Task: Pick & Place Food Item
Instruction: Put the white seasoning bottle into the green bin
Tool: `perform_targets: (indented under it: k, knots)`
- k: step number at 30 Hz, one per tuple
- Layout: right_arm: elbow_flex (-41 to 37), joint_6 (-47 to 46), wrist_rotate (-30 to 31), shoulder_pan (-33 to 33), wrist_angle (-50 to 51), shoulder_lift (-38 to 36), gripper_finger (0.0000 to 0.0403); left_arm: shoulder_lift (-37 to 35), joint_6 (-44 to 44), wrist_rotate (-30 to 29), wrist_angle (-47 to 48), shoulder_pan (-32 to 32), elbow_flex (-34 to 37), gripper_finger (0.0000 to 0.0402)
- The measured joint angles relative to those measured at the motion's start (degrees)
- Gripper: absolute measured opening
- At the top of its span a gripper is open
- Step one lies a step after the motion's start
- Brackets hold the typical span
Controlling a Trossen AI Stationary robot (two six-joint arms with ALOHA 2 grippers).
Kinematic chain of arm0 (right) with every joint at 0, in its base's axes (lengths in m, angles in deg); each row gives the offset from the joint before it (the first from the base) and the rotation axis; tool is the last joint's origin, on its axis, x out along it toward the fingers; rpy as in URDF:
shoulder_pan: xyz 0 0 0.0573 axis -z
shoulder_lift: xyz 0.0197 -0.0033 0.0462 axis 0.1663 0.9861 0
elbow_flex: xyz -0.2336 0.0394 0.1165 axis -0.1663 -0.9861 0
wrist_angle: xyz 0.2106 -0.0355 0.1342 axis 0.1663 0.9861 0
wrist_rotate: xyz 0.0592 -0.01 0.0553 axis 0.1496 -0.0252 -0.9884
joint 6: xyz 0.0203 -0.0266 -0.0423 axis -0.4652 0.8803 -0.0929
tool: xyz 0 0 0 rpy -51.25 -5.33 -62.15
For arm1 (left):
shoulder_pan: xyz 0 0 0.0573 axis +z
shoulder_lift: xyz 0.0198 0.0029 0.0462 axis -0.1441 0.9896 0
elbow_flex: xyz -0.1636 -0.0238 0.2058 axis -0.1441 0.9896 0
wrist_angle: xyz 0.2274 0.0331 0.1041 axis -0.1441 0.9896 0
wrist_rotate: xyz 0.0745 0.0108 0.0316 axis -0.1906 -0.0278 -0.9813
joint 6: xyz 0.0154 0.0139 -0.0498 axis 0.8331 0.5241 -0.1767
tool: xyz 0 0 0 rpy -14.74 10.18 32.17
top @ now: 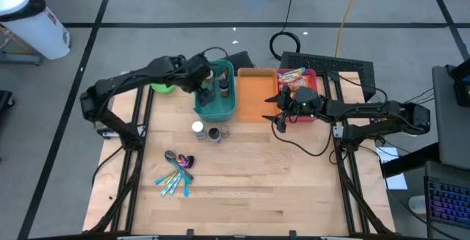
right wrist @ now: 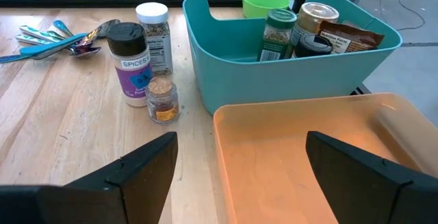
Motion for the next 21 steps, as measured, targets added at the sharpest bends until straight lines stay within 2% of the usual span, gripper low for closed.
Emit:
perform_targets:
  k: [6,12,21]
  knots:
    - [0.01,0.0,0.0,0.0,0.01,-0.01,0.0318,-3.85,-4.91,0.24,0.13,-8.55,5.72,0.0318]
    - [0.01,-0.19,-0.01,0.0,-0.51,0.01,0.0318,-3.74,-13.06,-0.43,0.05,-15.75,10.31,0.0308]
    - [0.01,-0.66,0.0,0.0,-1.99,0.01,0.0318,-3.35,-25.08,-3.44,-0.06,-20.23,14.79,0.0308]
